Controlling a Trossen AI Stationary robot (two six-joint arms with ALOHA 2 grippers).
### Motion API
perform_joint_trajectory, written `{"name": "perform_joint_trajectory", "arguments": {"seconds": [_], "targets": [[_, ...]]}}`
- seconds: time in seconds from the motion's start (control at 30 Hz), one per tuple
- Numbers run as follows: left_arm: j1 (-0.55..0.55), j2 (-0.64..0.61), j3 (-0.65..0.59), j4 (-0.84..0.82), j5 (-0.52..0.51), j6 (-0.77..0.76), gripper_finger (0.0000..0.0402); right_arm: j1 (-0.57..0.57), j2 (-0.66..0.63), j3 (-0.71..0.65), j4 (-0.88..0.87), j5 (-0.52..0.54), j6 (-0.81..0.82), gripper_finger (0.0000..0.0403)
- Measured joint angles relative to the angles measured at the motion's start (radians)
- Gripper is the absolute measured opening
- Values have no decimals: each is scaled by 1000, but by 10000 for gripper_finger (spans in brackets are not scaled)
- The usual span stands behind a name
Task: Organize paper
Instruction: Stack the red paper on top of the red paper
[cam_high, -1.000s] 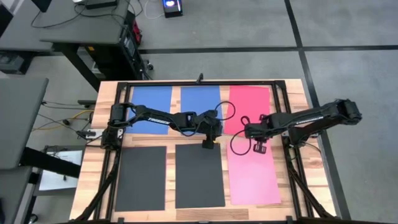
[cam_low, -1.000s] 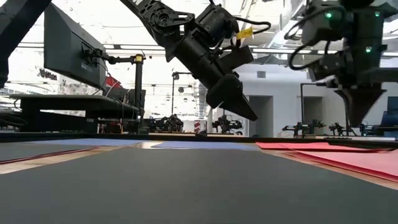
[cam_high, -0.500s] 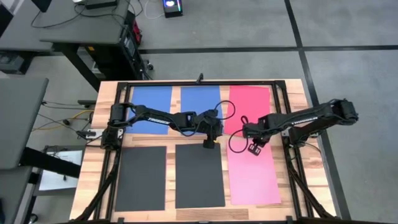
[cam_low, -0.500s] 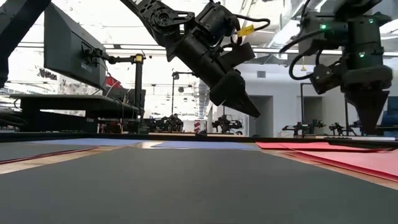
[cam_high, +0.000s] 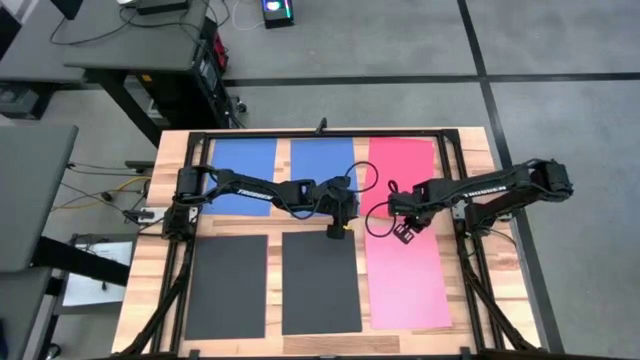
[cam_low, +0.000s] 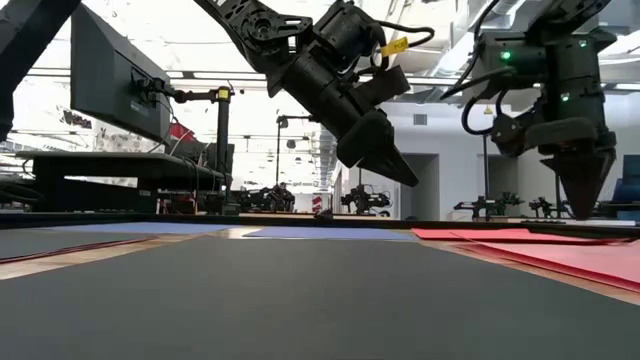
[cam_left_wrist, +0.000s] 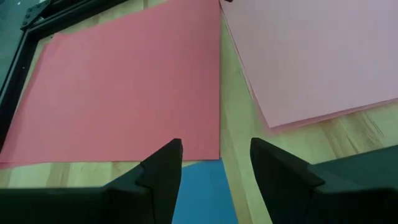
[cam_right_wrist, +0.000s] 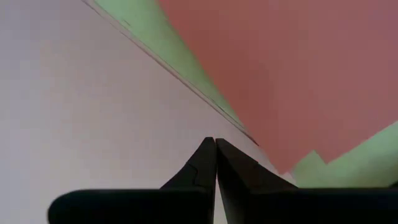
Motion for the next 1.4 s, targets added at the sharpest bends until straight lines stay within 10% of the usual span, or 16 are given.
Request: {"name": "perform_joint_trajectory", "arguments": {"seconds": [1.4], "targets": [[0,0,0,-1,0,-2,174,-21,129,0,-23,31,117,0]]}}
